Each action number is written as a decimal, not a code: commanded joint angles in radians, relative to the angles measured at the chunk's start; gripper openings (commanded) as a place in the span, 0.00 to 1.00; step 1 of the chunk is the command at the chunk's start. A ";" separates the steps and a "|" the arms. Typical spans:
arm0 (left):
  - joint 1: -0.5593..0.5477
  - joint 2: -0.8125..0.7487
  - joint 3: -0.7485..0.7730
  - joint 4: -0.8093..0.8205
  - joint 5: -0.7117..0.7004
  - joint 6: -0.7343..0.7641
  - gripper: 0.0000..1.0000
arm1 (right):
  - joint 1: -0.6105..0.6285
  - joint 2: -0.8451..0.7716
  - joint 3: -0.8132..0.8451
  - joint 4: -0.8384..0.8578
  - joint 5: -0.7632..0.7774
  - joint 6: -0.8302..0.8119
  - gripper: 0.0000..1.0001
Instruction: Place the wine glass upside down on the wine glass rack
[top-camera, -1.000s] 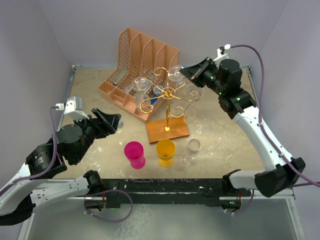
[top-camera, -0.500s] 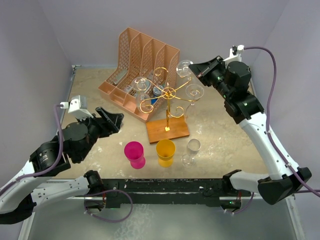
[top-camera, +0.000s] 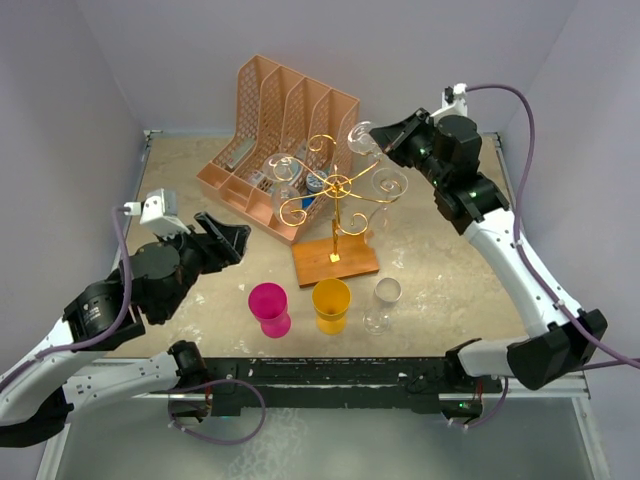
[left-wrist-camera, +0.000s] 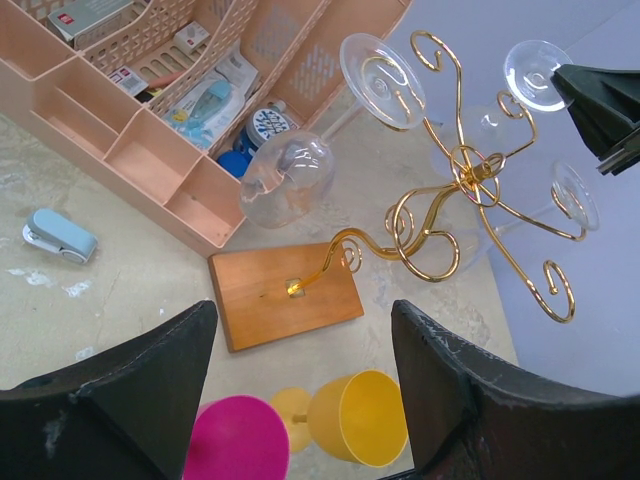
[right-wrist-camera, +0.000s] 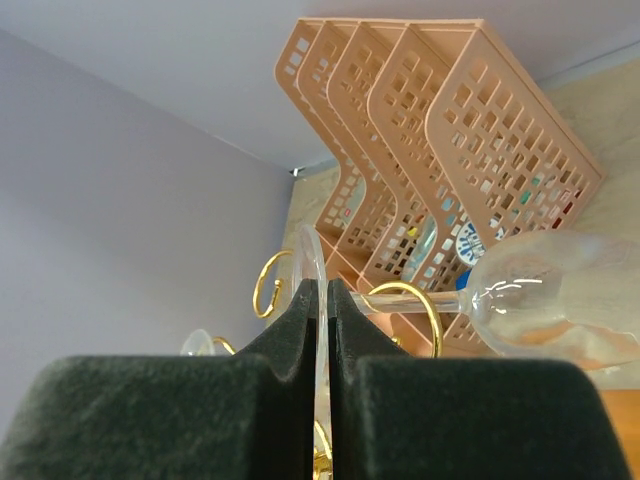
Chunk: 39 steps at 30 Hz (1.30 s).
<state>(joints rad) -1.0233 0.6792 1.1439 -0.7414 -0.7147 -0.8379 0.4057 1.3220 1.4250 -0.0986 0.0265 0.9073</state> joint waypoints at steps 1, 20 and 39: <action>-0.001 0.012 0.040 0.041 -0.004 -0.004 0.67 | -0.012 0.013 0.076 0.123 -0.090 -0.135 0.00; -0.001 0.010 0.051 0.045 0.029 0.026 0.67 | -0.095 0.072 0.086 0.095 -0.316 -0.324 0.31; -0.001 -0.012 0.048 0.013 0.070 0.066 0.67 | -0.096 0.063 0.141 0.050 -0.202 -0.321 0.63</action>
<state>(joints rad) -1.0233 0.6708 1.1557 -0.7292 -0.6792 -0.8093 0.3111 1.4078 1.5162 -0.0700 -0.2195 0.5903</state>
